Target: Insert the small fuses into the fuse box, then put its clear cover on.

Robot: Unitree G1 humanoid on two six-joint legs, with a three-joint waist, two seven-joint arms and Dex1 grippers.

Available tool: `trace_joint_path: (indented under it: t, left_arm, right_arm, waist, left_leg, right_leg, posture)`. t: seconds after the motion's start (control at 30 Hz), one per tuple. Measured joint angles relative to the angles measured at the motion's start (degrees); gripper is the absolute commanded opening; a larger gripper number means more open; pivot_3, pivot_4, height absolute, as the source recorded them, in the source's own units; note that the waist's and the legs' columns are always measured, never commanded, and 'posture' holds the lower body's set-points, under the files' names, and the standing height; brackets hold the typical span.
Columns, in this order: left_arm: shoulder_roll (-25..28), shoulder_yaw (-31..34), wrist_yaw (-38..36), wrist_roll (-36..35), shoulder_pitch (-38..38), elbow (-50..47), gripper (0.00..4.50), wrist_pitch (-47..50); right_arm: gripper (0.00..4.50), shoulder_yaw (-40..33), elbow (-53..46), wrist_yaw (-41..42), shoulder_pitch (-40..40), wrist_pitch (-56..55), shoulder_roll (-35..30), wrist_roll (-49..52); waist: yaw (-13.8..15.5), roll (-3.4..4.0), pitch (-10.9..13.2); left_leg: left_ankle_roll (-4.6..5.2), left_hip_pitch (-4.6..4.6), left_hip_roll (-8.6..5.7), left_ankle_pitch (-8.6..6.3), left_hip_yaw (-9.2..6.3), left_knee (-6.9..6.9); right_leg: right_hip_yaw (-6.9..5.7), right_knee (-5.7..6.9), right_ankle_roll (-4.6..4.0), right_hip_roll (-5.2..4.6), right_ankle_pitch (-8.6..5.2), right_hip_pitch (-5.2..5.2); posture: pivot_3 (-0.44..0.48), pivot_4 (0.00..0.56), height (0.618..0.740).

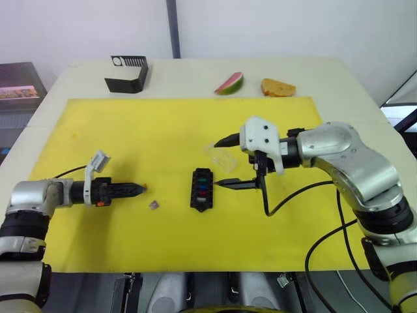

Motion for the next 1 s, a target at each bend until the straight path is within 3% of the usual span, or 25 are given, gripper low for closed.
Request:
trace_joint_path:
  t: [0.07,0.33,0.43,0.8,1.0]
  left_arm:
    - [0.01,0.07,0.47,0.46,0.04,0.69,0.76,-0.05]
    - [0.13,0.51,0.49,0.74,0.76,0.26,0.76,0.34]
    - [0.27,0.56,0.46,0.73,0.83,0.17,0.04,0.41]
    - [0.93,1.73,0.41,0.2,2.65,-2.64,0.04,0.51]
    - [2.51,8.62,2.95,-5.35,4.39,-12.62,0.04,5.16]
  right_arm:
    - [4.5,0.16,0.01,0.01,0.0,-0.05,0.0,-0.06]
    - [4.5,0.76,0.85,0.23,0.0,-1.46,0.01,-1.2]
    - [4.5,1.07,1.06,0.45,0.0,-1.89,0.07,-1.58]
    - [4.5,2.26,2.23,0.57,0.0,-2.43,0.72,-2.28]
    - [4.5,0.12,2.27,-0.1,0.52,3.14,1.56,1.55]
  waist:
    - [-0.39,0.0,0.0]
    - [-0.71,0.0,0.0]
    - [-0.76,0.0,0.0]
    - [-0.9,0.0,0.0]
    - [-0.63,-0.06,0.03]
  left_leg:
    - [-0.02,0.0,0.0,0.01,0.0,0.0]
    - [-0.07,0.0,0.0,0.04,0.0,0.0]
    - [-0.07,0.0,0.0,0.04,0.0,-0.01]
    - [-0.19,-0.02,0.02,0.11,0.0,-0.01]
    - [-0.2,-0.12,0.03,0.11,-0.03,-0.01]
  right_leg:
    - [0.0,0.06,0.0,0.0,0.0,-0.03]
    - [0.0,0.06,0.0,-0.01,-0.01,-0.05]
    - [0.0,0.07,0.0,-0.01,-0.01,-0.07]
    - [0.02,0.11,0.0,-0.02,-0.01,-0.11]
    - [0.02,0.07,-0.01,-0.08,-0.01,-0.15]
  posture:
    - [0.0,0.15,0.74]
    - [0.0,0.15,0.74]
    - [0.0,0.15,0.74]
    - [0.0,0.15,0.74]
    - [0.0,0.15,0.74]
